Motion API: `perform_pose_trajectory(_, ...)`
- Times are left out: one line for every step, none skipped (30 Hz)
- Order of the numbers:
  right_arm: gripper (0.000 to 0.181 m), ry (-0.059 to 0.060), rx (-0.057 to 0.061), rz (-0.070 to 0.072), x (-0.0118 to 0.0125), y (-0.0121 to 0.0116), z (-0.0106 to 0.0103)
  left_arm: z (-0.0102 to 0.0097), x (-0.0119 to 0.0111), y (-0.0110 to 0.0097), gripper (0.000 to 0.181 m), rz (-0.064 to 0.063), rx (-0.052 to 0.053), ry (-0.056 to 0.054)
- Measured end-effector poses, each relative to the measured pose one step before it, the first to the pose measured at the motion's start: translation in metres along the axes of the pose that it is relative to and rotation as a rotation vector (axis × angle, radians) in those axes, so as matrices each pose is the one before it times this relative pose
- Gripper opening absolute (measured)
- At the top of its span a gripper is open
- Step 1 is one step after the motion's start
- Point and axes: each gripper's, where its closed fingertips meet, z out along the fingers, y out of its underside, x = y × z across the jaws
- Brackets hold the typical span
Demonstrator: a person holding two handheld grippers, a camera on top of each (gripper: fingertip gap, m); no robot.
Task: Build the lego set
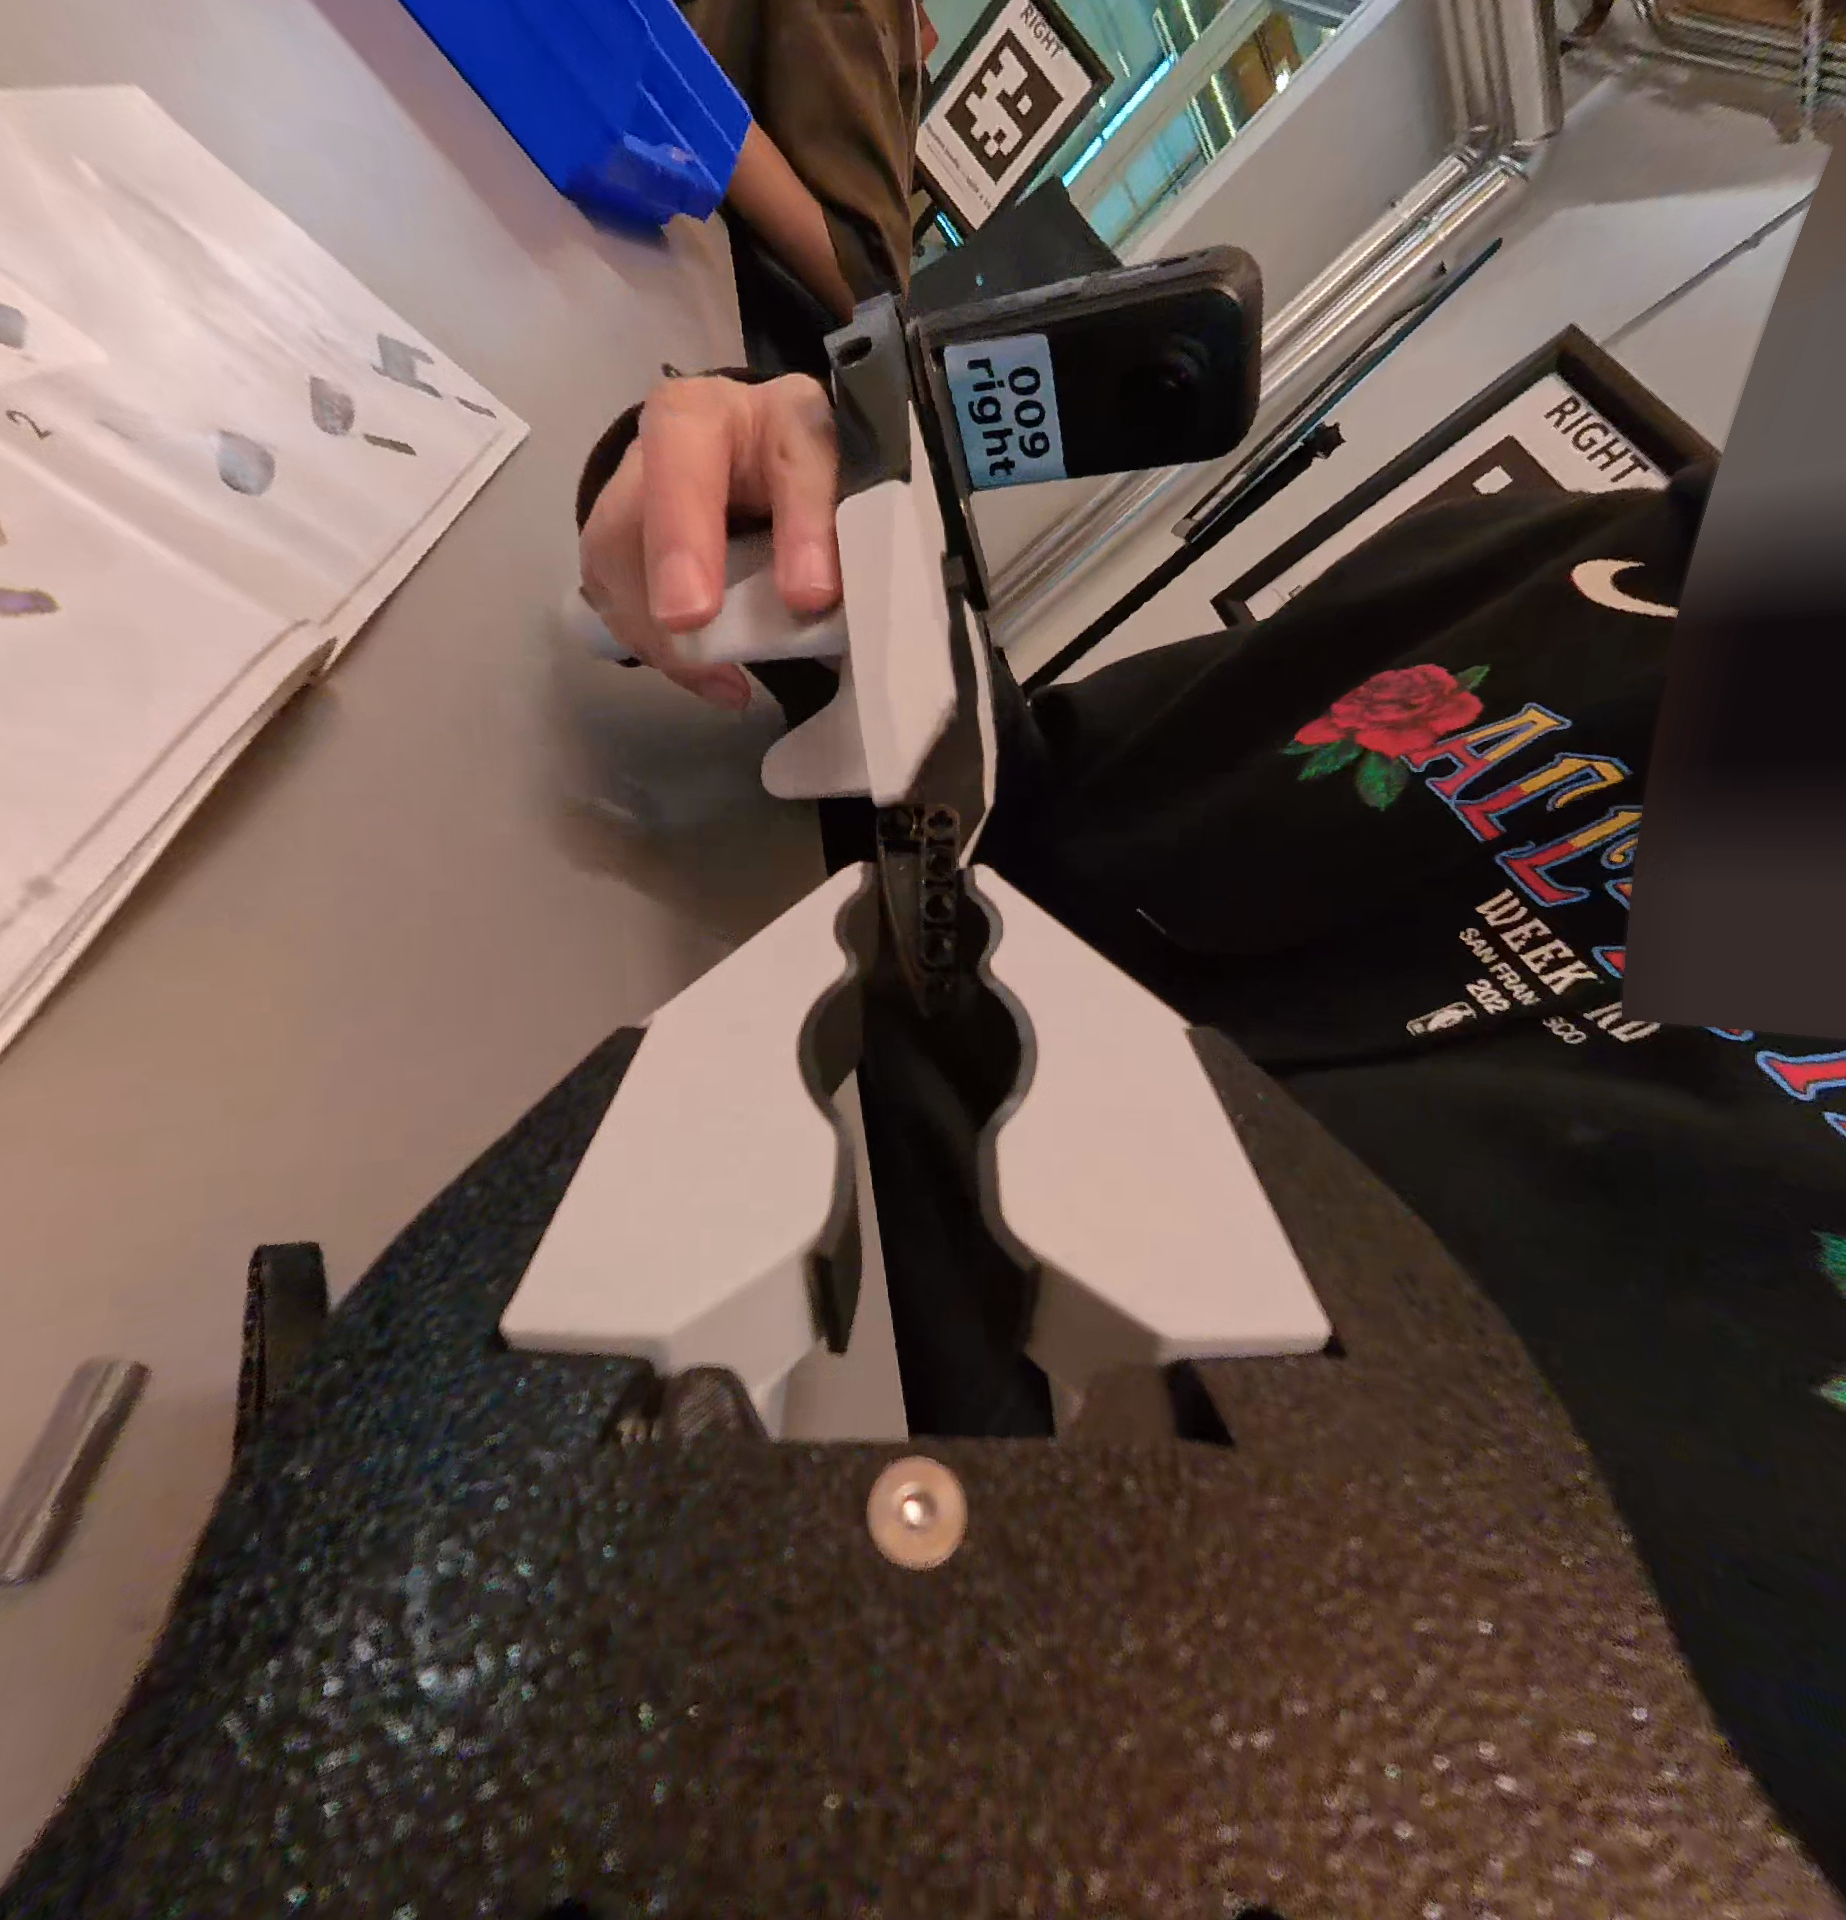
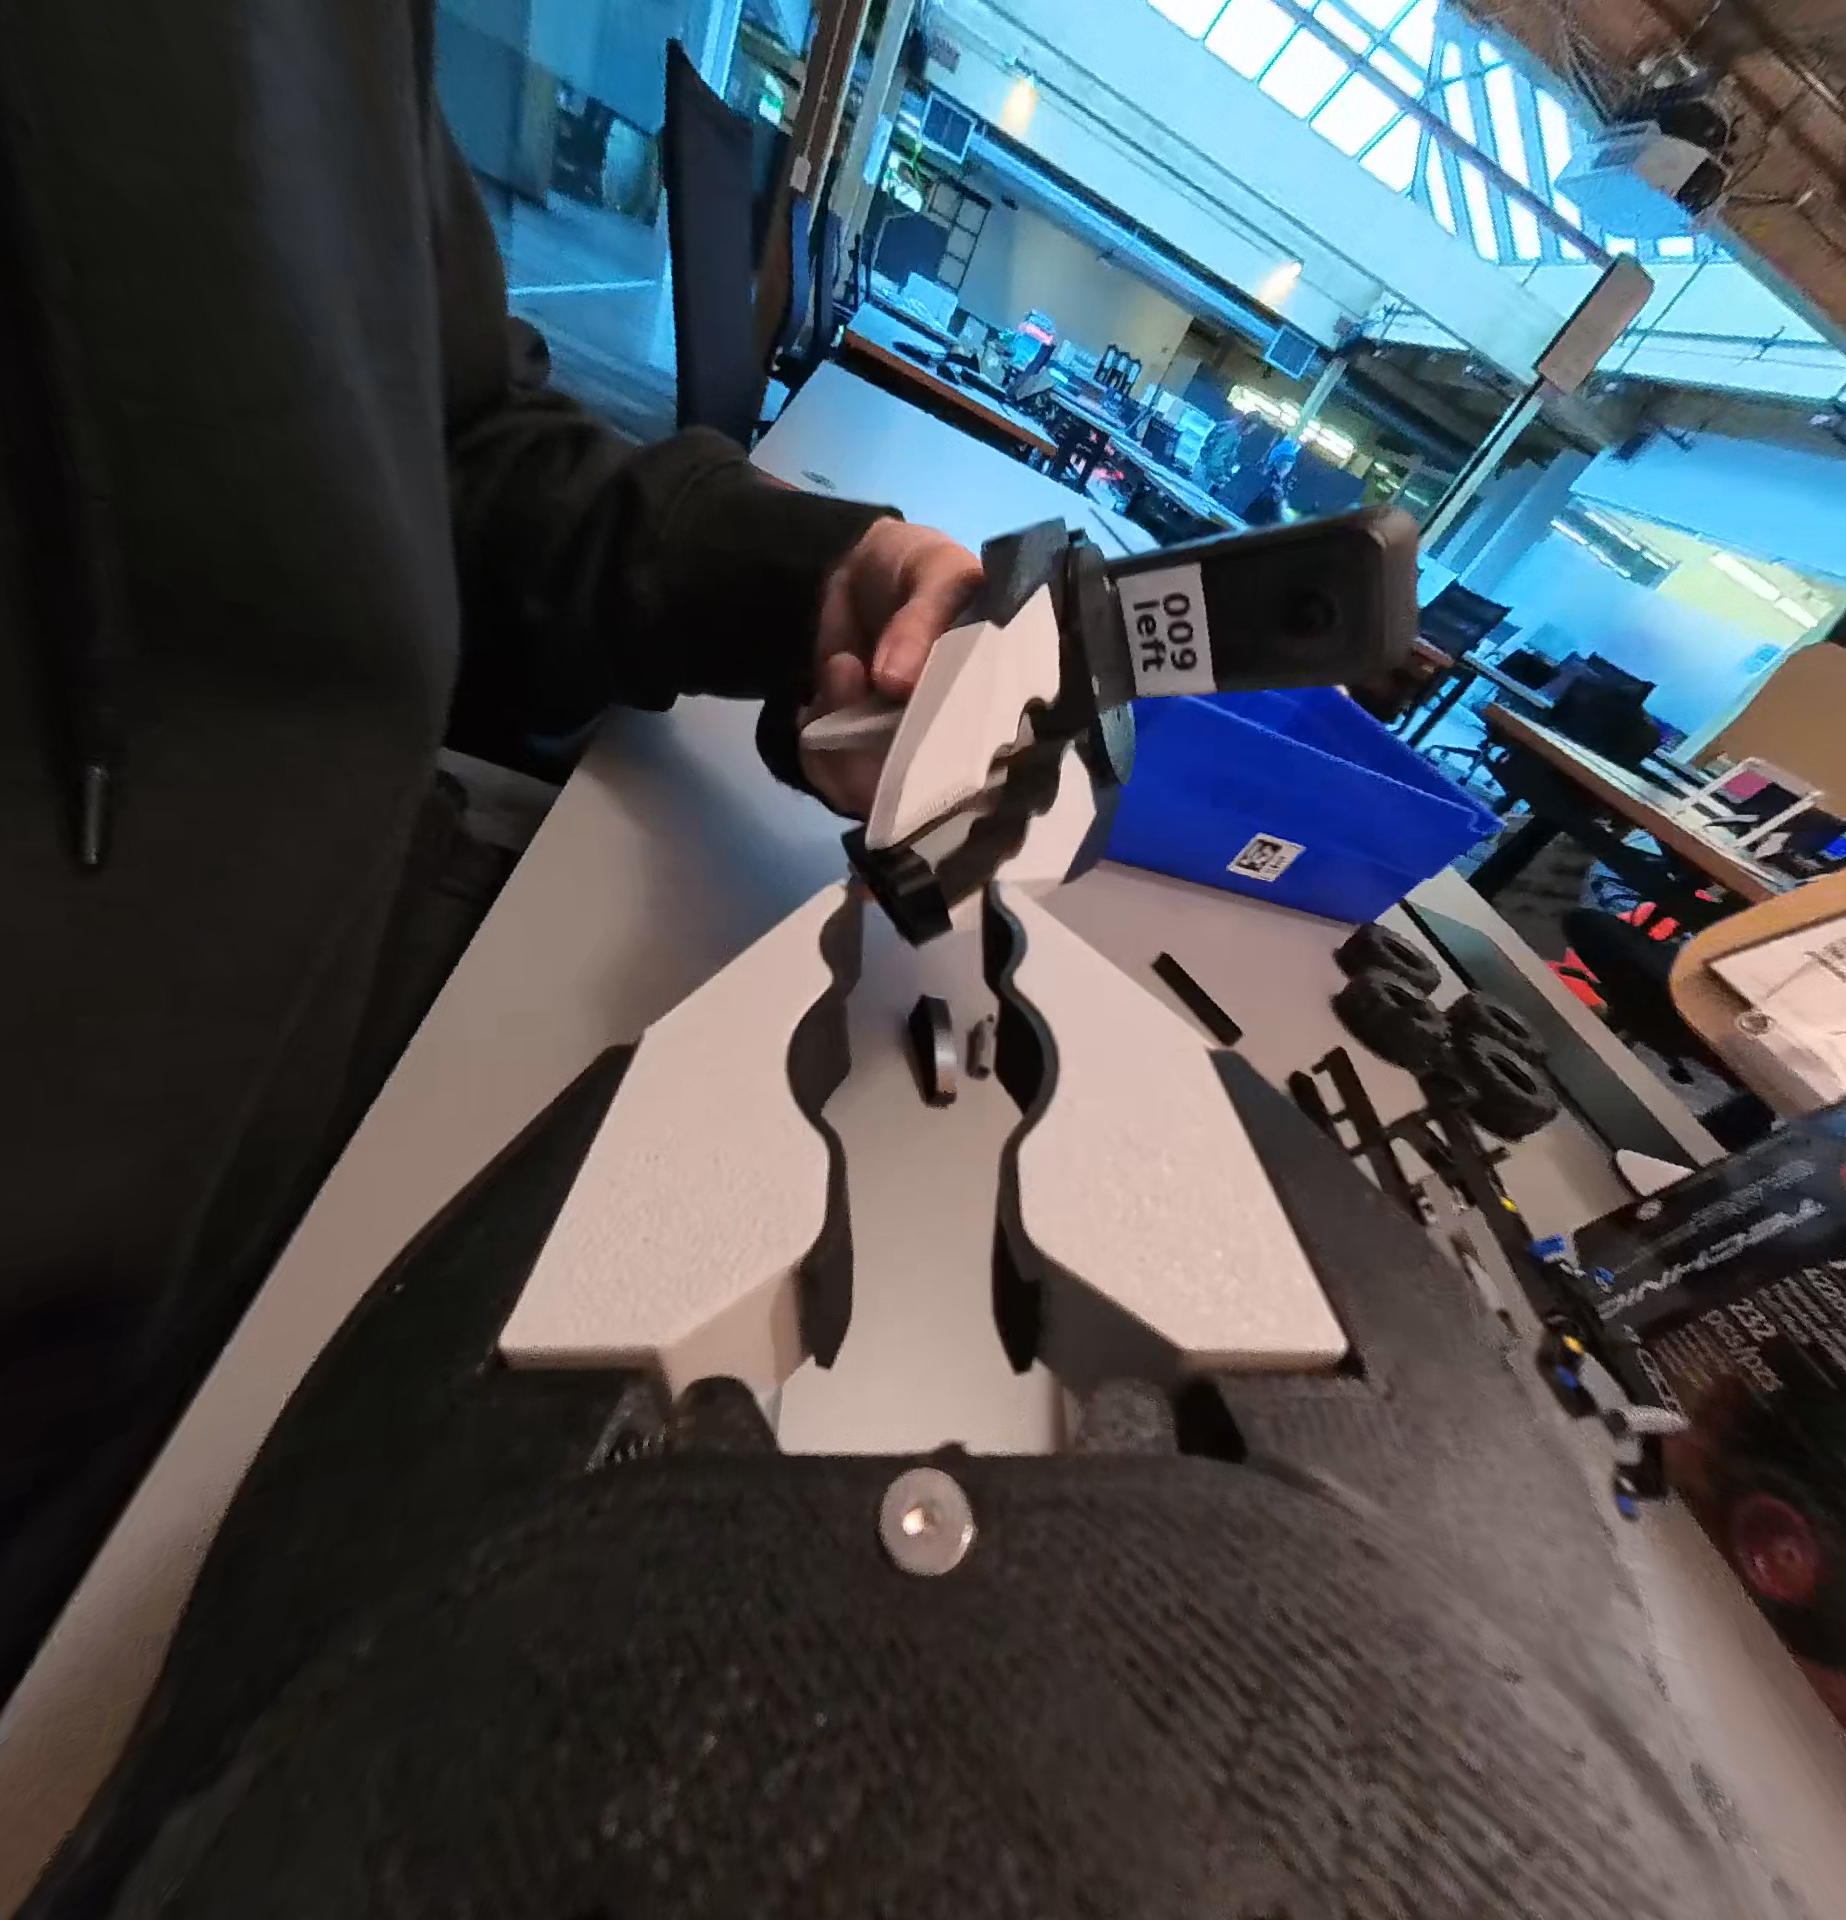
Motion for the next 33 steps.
perform_pose_trajectory(0.014,-0.0092,0.0007,0.0047,-0.00334,0.00027,0.00276,0.00121,-0.00035,0.00167,0.013,-0.0044,0.0004,0.0061)
perform_pose_trajectory(0.01,-0.0048,-0.0135,-0.0104,-0.00256,0.00247,0.00219,0.00111,-0.0008,0.00129,0.013,-0.0064,0.0017,0.0043)
perform_pose_trajectory(0.008,-0.0083,-0.015,-0.0196,-0.00257,0.00308,0.00115,0.00057,-0.00196,0.0016,0.013,-0.0053,0.0001,-0.0016)
perform_pose_trajectory(0.007,0.0044,-0.0084,0.0026,0.00002,0.00264,0.00029,-0.00019,-0.00234,0.00044,0.013,-0.0043,0.0064,-0.0046)
perform_pose_trajectory(0.006,0.0086,0.0006,0.0121,0.00138,0.00144,-0.00015,-0.00047,-0.00191,-0.00146,0.013,-0.0032,0.016,-0.0032)
perform_pose_trajectory(0.006,0.0172,0.0069,0.0182,0.00291,0.00034,-0.00052,-0.00066,-0.0012,-0.00324,0.013,0.001,0.025,-0.0018)
perform_pose_trajectory(0.005,0.025,0.0069,0.0304,0.00397,0.00024,-0.00069,-0.00086,-0.00136,-0.00425,0.014,0.0107,0.0273,-0.0082)
perform_pose_trajectory(0.005,0.0284,0.003,0.0339,0.00437,0.00095,-0.00079,-0.00136,-0.00261,-0.00459,0.014,0.0235,0.026,-0.0232)
perform_pose_trajectory(0.005,0.0327,0.0021,0.0387,0.00489,0.00192,-0.00082,-0.00176,-0.00496,-0.0043,0.017,0.0323,0.0207,-0.047)
perform_pose_trajectory(0.005,0.029,-0.0067,0.0507,0.0049,0.00379,-0.00046,-0.00256,-0.00741,-0.00396,0.019,0.0507,0.0139,-0.0697)
perform_pose_trajectory(0.005,0.0273,-0.0079,0.0554,0.00526,0.00383,-0.00035,-0.00307,-0.00882,-0.00294,0.024,0.0716,0.0052,-0.0843)
perform_pose_trajectory(0.005,0.0296,-0.0084,0.0464,0.00644,0.00089,-0.00048,-0.00361,-0.00914,-0.00333,0.033,0.087,0.0051,-0.0914)
perform_pose_trajectory(0.005,0.0119,-0.0107,0.0546,0.00445,0.00144,-0.00009,-0.00388,-0.00887,-0.0023,0.039,0.0976,0.0003,-0.0922)
perform_pose_trajectory(0.005,-0.0206,-0.0127,0.0446,-0.00001,0.00165,0.00025,-0.00302,-0.00638,-0.00005,0.047,0.1039,-0.0095,-0.0737)
perform_pose_trajectory(0.005,0.0039,-0.0024,0.0258,0.00302,0.00041,0.00017,-0.00188,-0.00275,0.00154,0.044,0.0987,-0.016,-0.0477)
perform_pose_trajectory(0.005,0.0192,-0.0001,0.0253,0.00524,0.00025,-0.00013,-0.0006,-0.00098,0.00256,0.041,0.0839,-0.0193,-0.0345)
perform_pose_trajectory(0.005,-0.0137,0.0092,0.0235,0.00078,-0.00105,-0.00093,0.00093,0.00115,0.0031,0.039,0.0664,-0.0186,-0.018)
perform_pose_trajectory(0.005,-0.0155,0.0155,0.0298,0.0012,-0.00189,-0.00153,0.00172,0.00345,0.0024,0.036,0.0466,-0.0119,-0.0002)
perform_pose_trajectory(0.005,0.0065,0.0175,0.0357,0.00452,-0.00212,-0.00196,0.00228,0.00389,0.00116,0.031,0.0268,-0.0047,0.0055)
perform_pose_trajectory(0.005,-0.0121,0.0175,0.0261,0.0012,-0.00212,-0.00189,0.00239,0.00216,-0.00028,0.03,0.0131,0.0026,-0.0023)
perform_pose_trajectory(0.005,-0.0318,0.0141,0.0091,-0.0031,-0.00177,-0.00161,0.00192,0.00041,-0.00166,0.027,0.0049,0.0113,-0.0096)
perform_pose_trajectory(0.005,-0.007,0.0063,0.0049,-0.00035,-0.00086,-0.0006,0.00144,-0.0003,-0.00203,0.026,-0.0009,0.0152,-0.0088)
perform_pose_trajectory(0.005,0.0042,-0.0022,0.0043,0.00096,0.00033,0.00019,0.00087,0.00048,-0.00211,0.026,-0.0054,0.0137,0.0009)
perform_pose_trajectory(0.006,-0.0054,-0.0047,-0.0003,-0.00068,0.00064,0.00047,0.00038,0.00186,-0.00209,0.027,-0.0057,0.0106,0.0126)
perform_pose_trajectory(0.006,0.0013,-0.0032,-0.0034,-0.00023,0.0004,0.00044,-0.00028,0.00196,-0.00251,0.027,-0.0005,0.0114,0.013)
perform_pose_trajectory(0.006,0.0048,-0.0022,-0.0067,-0.00008,0.00033,0.00016,-0.00068,0.00099,-0.00253,0.027,0.0046,0.0116,0.0042)
perform_pose_trajectory(0.006,-0.0057,-0.0016,-0.0116,-0.002,0.00032,0.00015,-0.00072,-0.0002,-0.00162,0.027,0.0066,0.0065,-0.0031)
perform_pose_trajectory(0.005,-0.0064,-0.0022,-0.0124,-0.00207,0.00027,0.00032,-0.00068,-0.00049,-0.00096,0.026,0.0062,0.0034,-0.0044)
perform_pose_trajectory(0.005,0.0015,-0.0049,-0.0059,-0.00044,0.00063,0.0006,-0.00034,0.00056,-0.00044,0.024,0.0052,0.0035,0.0035)
perform_pose_trajectory(0.005,-0.008,-0.0054,-0.0027,-0.00137,0.00076,0.00049,-0.00003,0.00201,-0.00054,0.021,0.0038,0.0051,0.0119)
perform_pose_trajectory(0.005,-0.0186,-0.0022,-0.0034,-0.00269,0.00031,0.00031,0.00032,0.002,-0.00082,0.019,0.003,0.0074,0.0103)
perform_pose_trajectory(0.005,-0.0069,-0.0009,0.0012,-0.00076,0.00009,0.00014,0.00064,0.00082,-0.00057,0.018,0.0018,0.0053,0.0017)
perform_pose_trajectory(0.005,-0.0051,-0.0017,0.0029,-0.00043,0.0002,0.00009,0.00093,-0.00004,0.00058,0.015,0.0007,-0.0013,-0.0022)
